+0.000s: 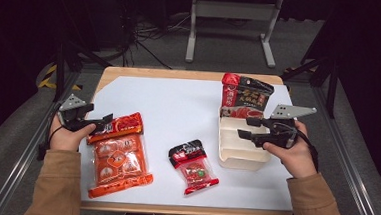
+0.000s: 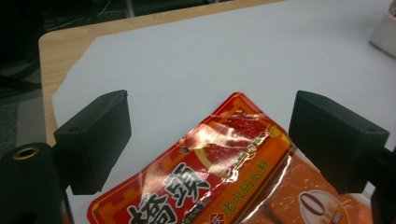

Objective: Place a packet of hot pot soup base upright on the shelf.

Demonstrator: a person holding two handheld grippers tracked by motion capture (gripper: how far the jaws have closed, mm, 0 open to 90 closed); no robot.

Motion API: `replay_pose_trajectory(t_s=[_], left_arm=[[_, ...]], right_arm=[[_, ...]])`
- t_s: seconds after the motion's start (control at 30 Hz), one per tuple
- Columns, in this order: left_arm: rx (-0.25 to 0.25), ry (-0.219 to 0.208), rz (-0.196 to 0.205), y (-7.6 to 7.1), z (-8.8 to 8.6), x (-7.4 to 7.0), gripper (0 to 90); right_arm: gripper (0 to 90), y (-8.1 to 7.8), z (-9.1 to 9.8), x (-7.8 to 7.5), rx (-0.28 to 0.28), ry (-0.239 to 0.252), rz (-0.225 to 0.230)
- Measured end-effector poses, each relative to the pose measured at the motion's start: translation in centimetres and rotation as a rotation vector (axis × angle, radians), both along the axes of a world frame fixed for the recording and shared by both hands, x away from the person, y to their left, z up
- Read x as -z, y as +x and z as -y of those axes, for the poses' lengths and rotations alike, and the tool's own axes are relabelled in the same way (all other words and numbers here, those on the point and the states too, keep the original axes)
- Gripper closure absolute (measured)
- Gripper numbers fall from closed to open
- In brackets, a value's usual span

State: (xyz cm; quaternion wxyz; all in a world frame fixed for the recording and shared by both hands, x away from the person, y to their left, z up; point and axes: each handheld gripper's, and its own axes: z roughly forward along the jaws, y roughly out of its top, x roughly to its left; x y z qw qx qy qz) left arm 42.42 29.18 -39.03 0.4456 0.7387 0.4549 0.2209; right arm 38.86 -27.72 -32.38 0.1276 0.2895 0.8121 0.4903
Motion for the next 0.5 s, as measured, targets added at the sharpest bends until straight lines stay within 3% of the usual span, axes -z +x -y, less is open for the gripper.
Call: replay_pose_trajectory(t_s=[0.27, 0.5], left_arm=[[-0.039, 0.009, -0.033, 0.3, -0.7, 1.2, 15.2], [-0.080, -0.001, -0.086, 0.7, -1.8, 2.5, 16.0]], right_arm=[[40.8, 0.4, 0.1, 0.7, 0.005, -0.008, -0.015], [40.8, 0.6, 0.1, 1.0, 0.005, -0.014, -0.024]])
